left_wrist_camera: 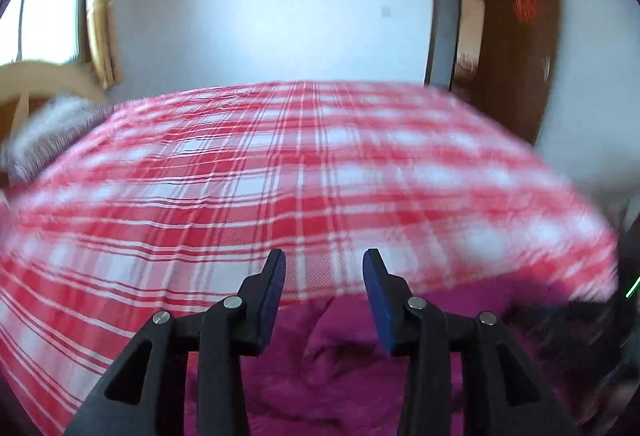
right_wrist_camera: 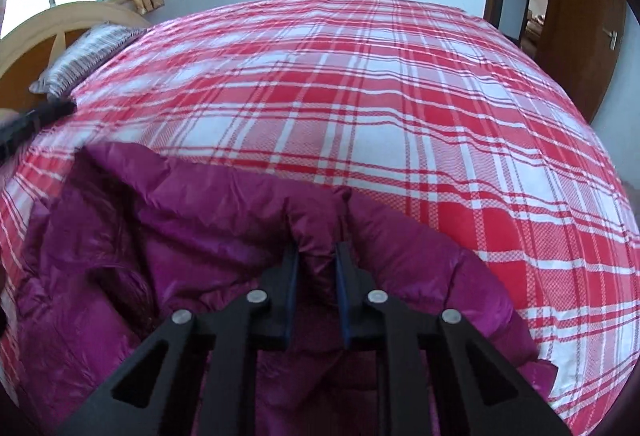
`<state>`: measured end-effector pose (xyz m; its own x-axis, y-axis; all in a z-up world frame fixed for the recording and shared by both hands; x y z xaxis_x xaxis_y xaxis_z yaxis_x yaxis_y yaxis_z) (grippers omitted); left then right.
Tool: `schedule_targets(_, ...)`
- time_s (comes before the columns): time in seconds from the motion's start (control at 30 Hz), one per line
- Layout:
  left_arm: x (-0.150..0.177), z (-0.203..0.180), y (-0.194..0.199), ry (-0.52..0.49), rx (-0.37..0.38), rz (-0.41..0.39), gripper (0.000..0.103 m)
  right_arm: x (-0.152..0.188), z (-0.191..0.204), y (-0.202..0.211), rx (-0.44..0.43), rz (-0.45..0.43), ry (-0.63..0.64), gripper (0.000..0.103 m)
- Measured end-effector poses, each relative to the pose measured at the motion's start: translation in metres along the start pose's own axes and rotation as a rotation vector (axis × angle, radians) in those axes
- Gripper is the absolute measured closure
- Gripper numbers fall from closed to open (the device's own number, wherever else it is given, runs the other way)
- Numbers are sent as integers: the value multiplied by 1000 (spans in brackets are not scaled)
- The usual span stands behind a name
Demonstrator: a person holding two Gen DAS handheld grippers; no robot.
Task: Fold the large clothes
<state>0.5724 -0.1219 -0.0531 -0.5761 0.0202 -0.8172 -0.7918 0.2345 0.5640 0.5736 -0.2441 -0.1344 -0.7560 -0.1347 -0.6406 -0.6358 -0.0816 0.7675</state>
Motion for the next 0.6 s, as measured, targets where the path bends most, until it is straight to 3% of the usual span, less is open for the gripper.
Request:
schedule_targets(0.03, -2, -1, 0, -1, -8, -10, 53, 2, -1, -2, 6, 2, -1, 83)
schedule_targets(0.07, -3, -6, -5, -32, -44, -4, 37, 3, -2, -5, 4, 3, -8, 83)
schedule_targets(0.1, -4, -8, -11, -59, -64, 8, 33, 5, -3, -8, 0, 2, -15, 83)
schedule_targets(0.23, 20, -18, -56, -198, -148, 154, 33, 11, -4, -10, 5, -13, -24, 83)
schedule_targets(0.33, 57, -16, -77, -236, -166, 256, 33, 12, -3, -6, 16, -10, -16, 83)
schedule_targets(0.43, 72, -13, -80, -237, -168, 247, 32, 10, -8, 11, 14, -29, -60, 78)
schedule_targets(0.6, 73, -10, -79, -205, -158, 230, 32, -5, -13, 54, -10, -151, -194, 73)
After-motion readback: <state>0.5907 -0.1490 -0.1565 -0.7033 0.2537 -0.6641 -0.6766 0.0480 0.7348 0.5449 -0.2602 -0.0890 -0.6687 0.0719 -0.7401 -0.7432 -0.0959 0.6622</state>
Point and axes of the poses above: each gripper's, at about its wrist camera, not at the fingertips, and y roughly against the way its jaws point, z to its left, x to its underside, the point moved 1 cm from there along -y, roughly the way its jaws point, and after that the axes turned 3 degrees about y, right-handed, at the moved point
